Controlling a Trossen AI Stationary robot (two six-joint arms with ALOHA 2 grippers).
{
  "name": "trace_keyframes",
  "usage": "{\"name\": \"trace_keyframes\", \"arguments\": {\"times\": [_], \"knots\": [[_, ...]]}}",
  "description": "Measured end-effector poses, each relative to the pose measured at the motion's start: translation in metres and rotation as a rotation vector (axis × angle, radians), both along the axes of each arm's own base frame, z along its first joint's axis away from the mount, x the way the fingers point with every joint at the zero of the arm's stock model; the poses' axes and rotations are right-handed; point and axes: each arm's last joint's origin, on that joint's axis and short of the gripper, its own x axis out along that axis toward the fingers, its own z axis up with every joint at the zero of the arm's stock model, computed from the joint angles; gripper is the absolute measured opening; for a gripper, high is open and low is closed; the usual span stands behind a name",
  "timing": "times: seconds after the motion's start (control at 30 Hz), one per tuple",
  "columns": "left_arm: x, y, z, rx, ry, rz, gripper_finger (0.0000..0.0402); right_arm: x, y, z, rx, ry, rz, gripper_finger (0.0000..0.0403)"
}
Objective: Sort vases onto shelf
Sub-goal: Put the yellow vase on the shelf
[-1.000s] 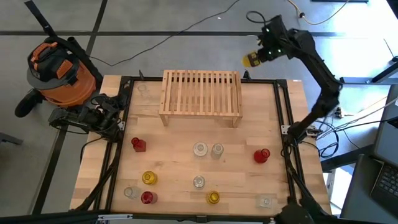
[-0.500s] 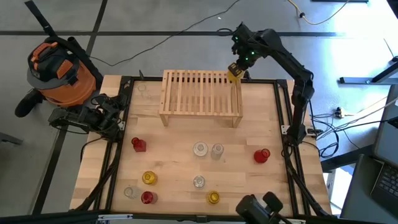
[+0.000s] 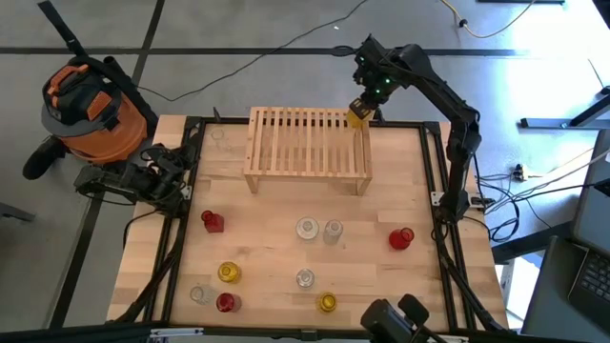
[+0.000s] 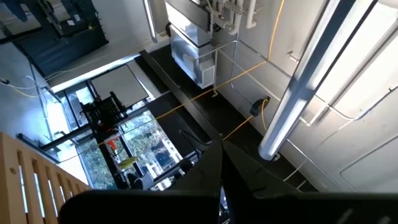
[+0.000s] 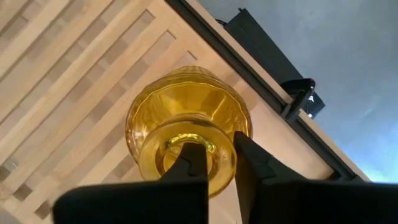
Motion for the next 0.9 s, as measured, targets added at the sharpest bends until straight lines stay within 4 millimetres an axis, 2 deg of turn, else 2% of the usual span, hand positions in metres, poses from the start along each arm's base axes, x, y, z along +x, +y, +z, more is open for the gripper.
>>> {"name": "trace_keyframes", "arguments": {"times": [0.2,0.43,0.9], "knots": [[0.0001,0.0000,-0.0001,0.000,0.003,0.000,0.0000,0.0028,-0.0023,0.0011,-0.024,-0.030,0.001,0.0041],[0.0001,0.0000,-0.0001,0.001,0.003,0.001,0.0000,0.0046,-0.0011,0.0015,0.025,-0.081,0.033,0.0045],[0.0002,0.0001,-0.0003,-0.005,0.006,0.006,0.0000,0.0043,-0.0004,0.0013,0.037,-0.084,0.058,0.0049]]}}
